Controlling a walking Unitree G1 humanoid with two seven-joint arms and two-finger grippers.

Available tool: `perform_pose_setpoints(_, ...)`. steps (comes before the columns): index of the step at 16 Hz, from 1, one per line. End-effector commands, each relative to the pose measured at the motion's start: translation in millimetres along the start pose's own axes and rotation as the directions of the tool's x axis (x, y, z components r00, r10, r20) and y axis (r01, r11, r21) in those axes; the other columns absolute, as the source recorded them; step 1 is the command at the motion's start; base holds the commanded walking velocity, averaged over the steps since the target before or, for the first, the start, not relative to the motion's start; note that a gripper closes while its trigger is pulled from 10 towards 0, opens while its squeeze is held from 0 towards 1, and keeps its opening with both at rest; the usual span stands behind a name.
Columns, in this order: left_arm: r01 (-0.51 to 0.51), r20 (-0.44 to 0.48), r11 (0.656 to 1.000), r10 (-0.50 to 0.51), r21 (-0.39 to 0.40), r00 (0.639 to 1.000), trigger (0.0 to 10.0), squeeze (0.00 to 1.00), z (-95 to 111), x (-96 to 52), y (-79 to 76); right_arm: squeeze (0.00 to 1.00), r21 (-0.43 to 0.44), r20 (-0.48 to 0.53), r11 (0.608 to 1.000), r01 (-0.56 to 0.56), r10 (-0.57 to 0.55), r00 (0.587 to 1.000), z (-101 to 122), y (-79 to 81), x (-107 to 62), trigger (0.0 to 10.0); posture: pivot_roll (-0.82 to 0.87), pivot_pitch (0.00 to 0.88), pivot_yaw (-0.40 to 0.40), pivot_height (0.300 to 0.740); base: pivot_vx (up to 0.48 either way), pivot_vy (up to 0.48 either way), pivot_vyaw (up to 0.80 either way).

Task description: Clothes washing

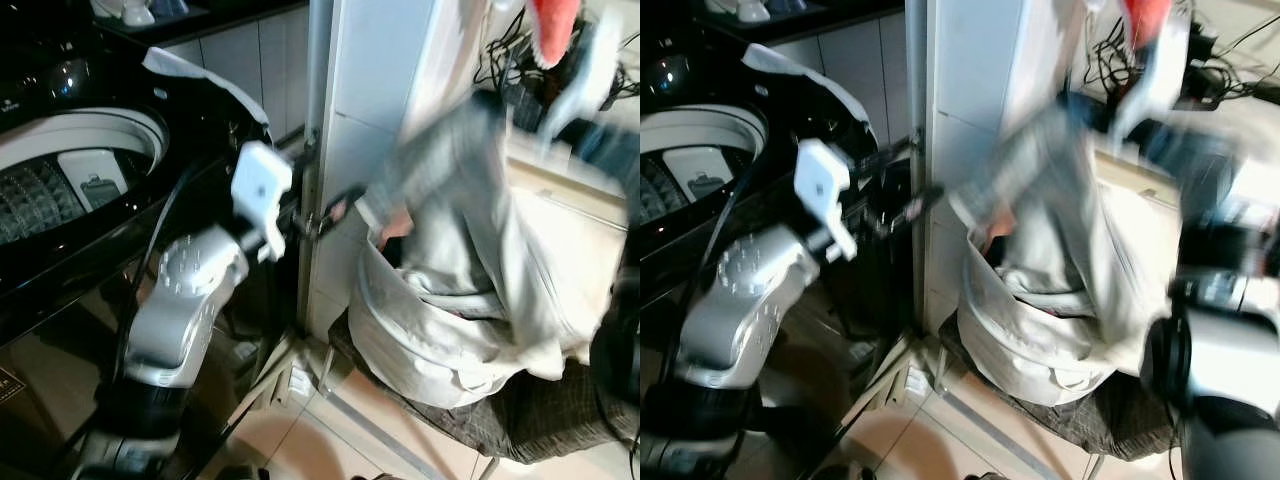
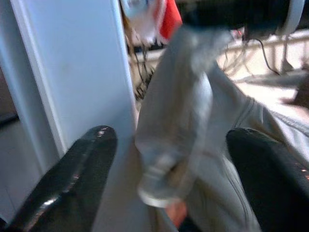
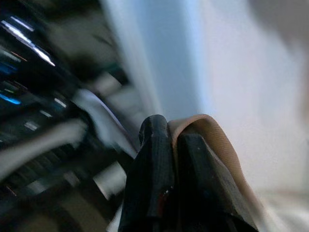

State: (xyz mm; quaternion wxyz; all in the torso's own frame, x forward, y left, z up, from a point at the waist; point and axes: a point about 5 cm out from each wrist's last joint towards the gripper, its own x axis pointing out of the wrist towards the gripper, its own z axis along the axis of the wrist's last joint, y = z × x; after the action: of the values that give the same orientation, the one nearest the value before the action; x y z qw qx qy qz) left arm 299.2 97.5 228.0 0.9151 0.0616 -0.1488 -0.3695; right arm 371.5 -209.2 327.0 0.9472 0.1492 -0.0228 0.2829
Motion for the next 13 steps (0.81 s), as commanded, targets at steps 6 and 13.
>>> perform_pose_setpoints(6,-0.015,0.276,0.999,0.026,-0.043,0.961,10.0,1.0,64.0,14.6,11.7,0.0,0.023,0.139,0.935,-0.354,0.348,0.927,48.0,78.0,7.3,0.0,0.03,0.0,-0.087,0.74,0.0,0.0,0.0)
perform_pose_setpoints(13,0.031,0.192,1.0,-0.03,0.0,0.981,10.0,1.0,47.0,27.0,-0.1,0.0,0.162,0.027,0.888,-0.43,0.432,0.902,2.9,103.8,9.4,0.0,0.03,0.0,-0.086,0.74,0.0,0.0,0.0)
